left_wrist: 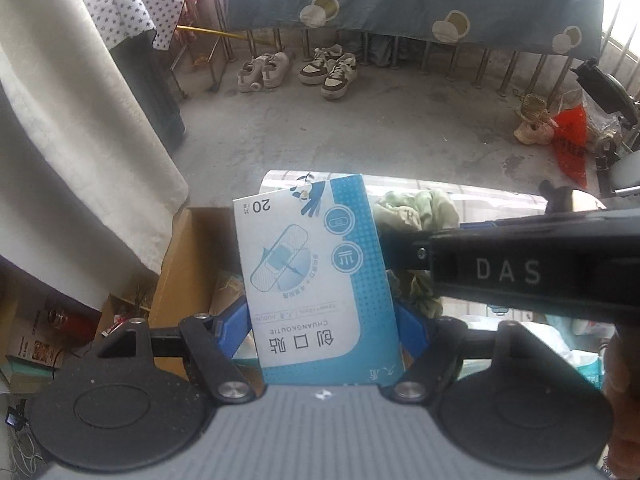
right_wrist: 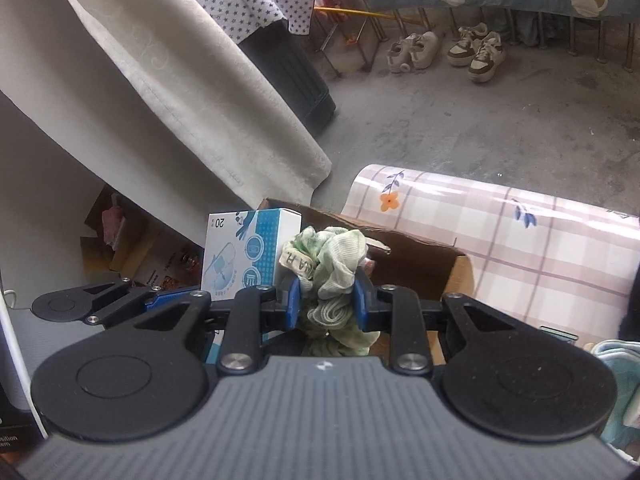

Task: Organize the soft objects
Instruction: 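Lift the bandage box and scrunchie and carry them over the cardboard box, then lower both items into the box and open both tools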

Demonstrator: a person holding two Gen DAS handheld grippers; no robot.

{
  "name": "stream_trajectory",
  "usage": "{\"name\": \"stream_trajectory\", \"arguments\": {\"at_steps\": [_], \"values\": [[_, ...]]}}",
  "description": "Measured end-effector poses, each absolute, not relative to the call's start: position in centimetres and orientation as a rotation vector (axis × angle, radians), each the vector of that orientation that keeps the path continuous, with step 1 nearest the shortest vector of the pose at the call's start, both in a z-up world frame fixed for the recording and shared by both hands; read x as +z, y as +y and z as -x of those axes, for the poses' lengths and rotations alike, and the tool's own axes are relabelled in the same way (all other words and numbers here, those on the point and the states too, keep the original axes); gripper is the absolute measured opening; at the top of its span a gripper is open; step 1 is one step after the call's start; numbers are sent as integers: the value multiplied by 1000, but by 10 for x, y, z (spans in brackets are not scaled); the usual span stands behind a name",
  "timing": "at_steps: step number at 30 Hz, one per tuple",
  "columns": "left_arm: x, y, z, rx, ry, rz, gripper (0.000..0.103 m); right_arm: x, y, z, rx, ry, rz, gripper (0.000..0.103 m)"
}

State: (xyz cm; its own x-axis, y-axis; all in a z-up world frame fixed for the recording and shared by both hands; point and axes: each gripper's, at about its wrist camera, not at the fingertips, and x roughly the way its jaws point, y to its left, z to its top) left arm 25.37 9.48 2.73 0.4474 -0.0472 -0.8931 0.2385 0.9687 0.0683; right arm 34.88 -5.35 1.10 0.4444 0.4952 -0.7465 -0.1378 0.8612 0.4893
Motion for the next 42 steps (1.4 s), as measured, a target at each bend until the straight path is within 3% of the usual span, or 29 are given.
{"name": "stream_trajectory", "arguments": {"at_steps": [13,25,28,30,33,42], "values": [[-78,134,-282,-242,1239,-203,76,-86,7,-386,321,1220,-207,26],[-124,123,-293,-312,1252,-252,76,-111,9,-404,246,1219,-35,30],[-128,121,-296,-321,1224,-265,77,-113,7,-405,219,1218,-4,32],[-131,119,-298,-337,1200,-275,77,-113,4,-407,200,1215,10,46],[-138,118,-304,-369,1198,-260,77,-111,-2,-408,185,1202,-1,54],[-146,119,-308,-370,1191,-265,88,-104,-17,-400,180,1170,-101,54]]}}
